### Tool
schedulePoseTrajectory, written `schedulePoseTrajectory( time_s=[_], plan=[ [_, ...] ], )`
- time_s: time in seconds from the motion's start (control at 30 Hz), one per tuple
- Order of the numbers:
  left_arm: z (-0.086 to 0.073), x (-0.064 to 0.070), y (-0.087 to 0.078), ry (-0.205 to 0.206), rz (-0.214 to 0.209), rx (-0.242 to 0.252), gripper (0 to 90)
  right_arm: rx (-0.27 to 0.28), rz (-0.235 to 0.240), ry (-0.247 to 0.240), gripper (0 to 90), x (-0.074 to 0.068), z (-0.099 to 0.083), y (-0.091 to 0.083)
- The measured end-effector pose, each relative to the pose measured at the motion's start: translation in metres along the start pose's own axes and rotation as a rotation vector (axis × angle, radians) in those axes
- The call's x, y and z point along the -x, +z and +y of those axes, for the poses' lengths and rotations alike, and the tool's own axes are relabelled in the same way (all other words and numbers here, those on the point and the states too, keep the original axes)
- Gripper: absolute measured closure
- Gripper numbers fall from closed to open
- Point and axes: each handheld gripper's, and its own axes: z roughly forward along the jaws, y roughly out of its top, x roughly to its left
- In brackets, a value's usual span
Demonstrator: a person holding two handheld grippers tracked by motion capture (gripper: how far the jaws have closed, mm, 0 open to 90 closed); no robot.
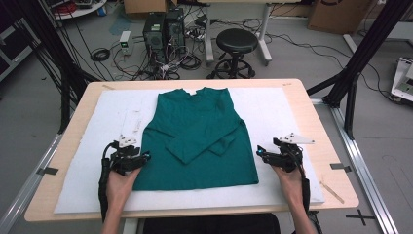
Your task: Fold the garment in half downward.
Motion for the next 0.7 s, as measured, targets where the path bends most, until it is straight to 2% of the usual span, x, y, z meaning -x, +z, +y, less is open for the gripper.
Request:
schedulePoseTrajectory(
  time_s=[0.17, 0.27, 0.4, 0.7],
  plan=[
    [-0.002, -0.003, 0.000, -0.006, -0.025, 0.019, 66.7, -0.021, 0.018, -0.004, 27.0, -0.003, 0.001, 0.003],
    [-0.004, -0.005, 0.000, -0.015, -0.045, 0.030, 76.3, -0.039, 0.020, -0.017, 28.3, -0.008, 0.003, 0.006],
    [-0.004, -0.003, 0.000, 0.008, -0.051, 0.030, 84.4, -0.079, 0.018, -0.044, 34.0, -0.014, 0.005, 0.012],
    [-0.004, -0.004, 0.001, -0.005, -0.066, 0.034, 86.0, -0.164, 0.001, -0.083, 42.7, -0.025, 0.010, 0.032]
  ],
)
